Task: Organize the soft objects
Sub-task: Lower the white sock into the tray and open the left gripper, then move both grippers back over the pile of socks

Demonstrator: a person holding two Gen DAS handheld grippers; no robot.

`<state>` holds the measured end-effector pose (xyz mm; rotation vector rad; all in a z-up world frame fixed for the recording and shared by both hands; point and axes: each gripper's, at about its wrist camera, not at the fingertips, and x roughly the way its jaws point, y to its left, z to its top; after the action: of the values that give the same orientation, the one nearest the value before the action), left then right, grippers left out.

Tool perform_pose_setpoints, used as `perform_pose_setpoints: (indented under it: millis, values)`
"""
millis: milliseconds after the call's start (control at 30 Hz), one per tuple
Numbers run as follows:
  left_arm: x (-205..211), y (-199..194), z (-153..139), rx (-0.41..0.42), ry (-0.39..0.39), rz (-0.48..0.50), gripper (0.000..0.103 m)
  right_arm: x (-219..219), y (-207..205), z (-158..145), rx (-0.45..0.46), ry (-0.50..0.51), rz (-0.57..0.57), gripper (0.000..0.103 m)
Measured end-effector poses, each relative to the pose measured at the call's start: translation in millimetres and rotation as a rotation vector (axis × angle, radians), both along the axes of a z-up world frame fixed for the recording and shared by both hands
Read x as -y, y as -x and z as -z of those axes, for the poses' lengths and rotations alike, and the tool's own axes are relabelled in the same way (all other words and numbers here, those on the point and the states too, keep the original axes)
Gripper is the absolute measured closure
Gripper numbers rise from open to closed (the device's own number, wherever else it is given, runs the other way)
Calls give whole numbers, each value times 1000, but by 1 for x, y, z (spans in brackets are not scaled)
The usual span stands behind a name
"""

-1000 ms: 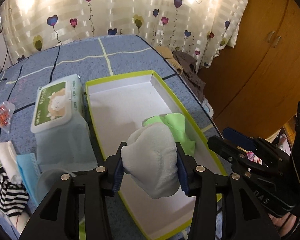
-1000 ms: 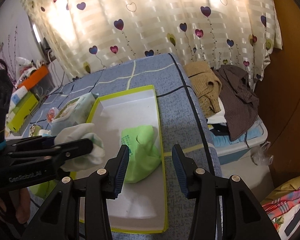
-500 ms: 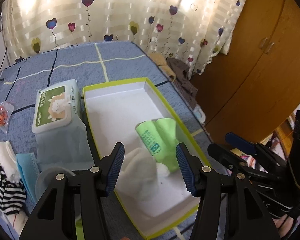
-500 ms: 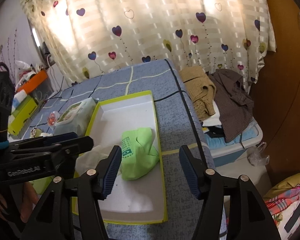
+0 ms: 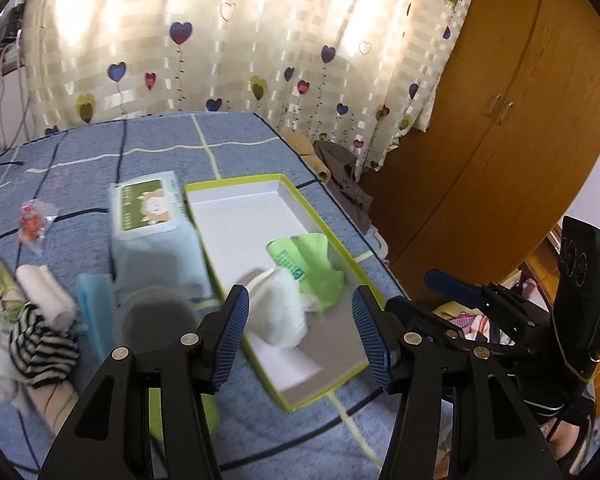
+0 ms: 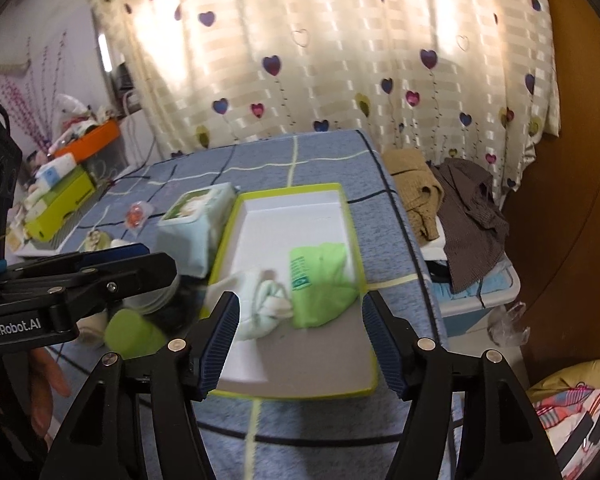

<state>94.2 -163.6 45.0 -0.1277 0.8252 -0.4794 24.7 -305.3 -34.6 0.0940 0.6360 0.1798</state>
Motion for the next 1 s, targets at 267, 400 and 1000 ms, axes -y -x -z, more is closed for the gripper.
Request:
perform_pose_setpoints:
  millis: [267,400,1000]
  values:
    - [-35,26,-5,29,2,-58,48,-27,20,-9,27,15,-51,39]
    - [-52,34,-7,39,20,-84,48,-38,25,-15,52,20,-77,39]
    - [-122,41,10,18,20,-222,48,-73,24,-18,36,-20,-180,39]
